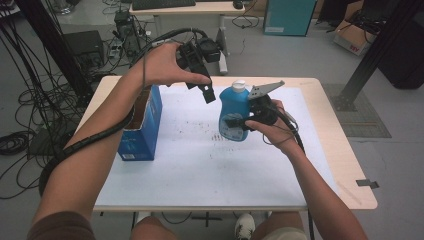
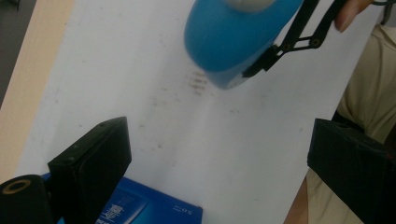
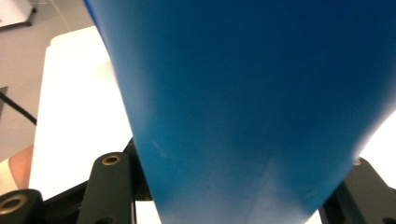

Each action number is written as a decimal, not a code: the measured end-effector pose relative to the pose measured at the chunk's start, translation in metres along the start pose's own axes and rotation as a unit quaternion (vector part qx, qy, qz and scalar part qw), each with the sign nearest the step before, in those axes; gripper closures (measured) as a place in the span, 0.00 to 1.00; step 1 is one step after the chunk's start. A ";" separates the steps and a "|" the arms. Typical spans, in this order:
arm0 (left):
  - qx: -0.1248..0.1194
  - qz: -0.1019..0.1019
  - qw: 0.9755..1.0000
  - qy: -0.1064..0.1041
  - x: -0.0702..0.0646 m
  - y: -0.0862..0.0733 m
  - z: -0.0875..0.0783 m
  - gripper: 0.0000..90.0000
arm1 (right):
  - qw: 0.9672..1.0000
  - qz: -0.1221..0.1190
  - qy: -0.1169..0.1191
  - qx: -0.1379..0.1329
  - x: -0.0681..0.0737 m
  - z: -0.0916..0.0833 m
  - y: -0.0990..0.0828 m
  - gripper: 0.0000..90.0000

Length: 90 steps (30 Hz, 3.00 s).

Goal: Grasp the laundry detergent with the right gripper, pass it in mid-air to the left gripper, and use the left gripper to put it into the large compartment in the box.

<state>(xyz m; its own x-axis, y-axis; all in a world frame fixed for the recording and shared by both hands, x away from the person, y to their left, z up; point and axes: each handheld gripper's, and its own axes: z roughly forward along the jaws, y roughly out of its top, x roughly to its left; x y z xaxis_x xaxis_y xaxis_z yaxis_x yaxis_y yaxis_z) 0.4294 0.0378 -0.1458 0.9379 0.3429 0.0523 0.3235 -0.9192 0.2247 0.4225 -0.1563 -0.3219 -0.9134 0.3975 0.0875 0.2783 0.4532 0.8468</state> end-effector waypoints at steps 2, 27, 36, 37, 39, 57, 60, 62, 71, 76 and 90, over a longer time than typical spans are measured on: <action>-0.003 0.009 1.000 -0.001 -0.002 0.001 -0.001 0.07 | 1.000 -0.004 0.004 0.000 0.001 0.002 0.001 0.47; 0.061 0.099 0.992 -0.050 -0.025 0.012 0.010 0.07 | 0.989 -0.092 0.113 -0.010 0.044 0.033 0.027 0.47; 0.067 0.111 0.990 -0.057 -0.031 0.013 0.013 0.07 | 0.986 -0.118 0.117 -0.018 0.047 0.031 0.035 0.47; 0.063 0.112 0.990 -0.056 -0.031 0.012 0.013 0.07 | 0.986 -0.117 0.118 -0.019 0.048 0.030 0.035 0.47; 0.063 0.112 0.990 -0.059 -0.031 0.012 0.014 0.07 | 0.985 -0.120 0.119 -0.022 0.049 0.029 0.036 0.47; 0.078 0.127 0.987 -0.064 -0.035 0.014 0.020 0.07 | 0.982 -0.139 0.120 -0.037 0.048 0.022 0.043 0.47; 0.077 0.128 0.987 -0.059 -0.036 0.015 0.021 0.07 | 0.983 -0.136 0.120 -0.036 0.048 0.022 0.043 0.47; 0.079 0.127 0.987 -0.063 -0.037 0.015 0.021 0.07 | 0.983 -0.135 0.120 -0.036 0.049 0.022 0.043 0.47; 0.080 0.126 0.987 -0.068 -0.039 0.016 0.023 0.07 | 0.985 -0.122 0.118 -0.032 0.051 0.019 0.042 0.47; 0.081 0.126 0.987 -0.063 -0.040 0.017 0.022 0.07 | 0.985 -0.124 0.116 -0.034 0.050 0.019 0.042 0.47; 0.083 0.125 0.987 -0.056 -0.040 0.016 0.022 0.07 | 0.985 -0.128 0.114 -0.033 0.049 0.020 0.041 0.47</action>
<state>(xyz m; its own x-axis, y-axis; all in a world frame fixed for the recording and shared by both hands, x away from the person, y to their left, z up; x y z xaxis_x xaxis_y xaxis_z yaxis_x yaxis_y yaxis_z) 0.4002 0.0053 -0.1660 0.9960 0.0864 -0.0239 0.0877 -0.9946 0.0557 0.3948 -0.1020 -0.2931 -0.9961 0.0845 -0.0245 0.0173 0.4603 0.8876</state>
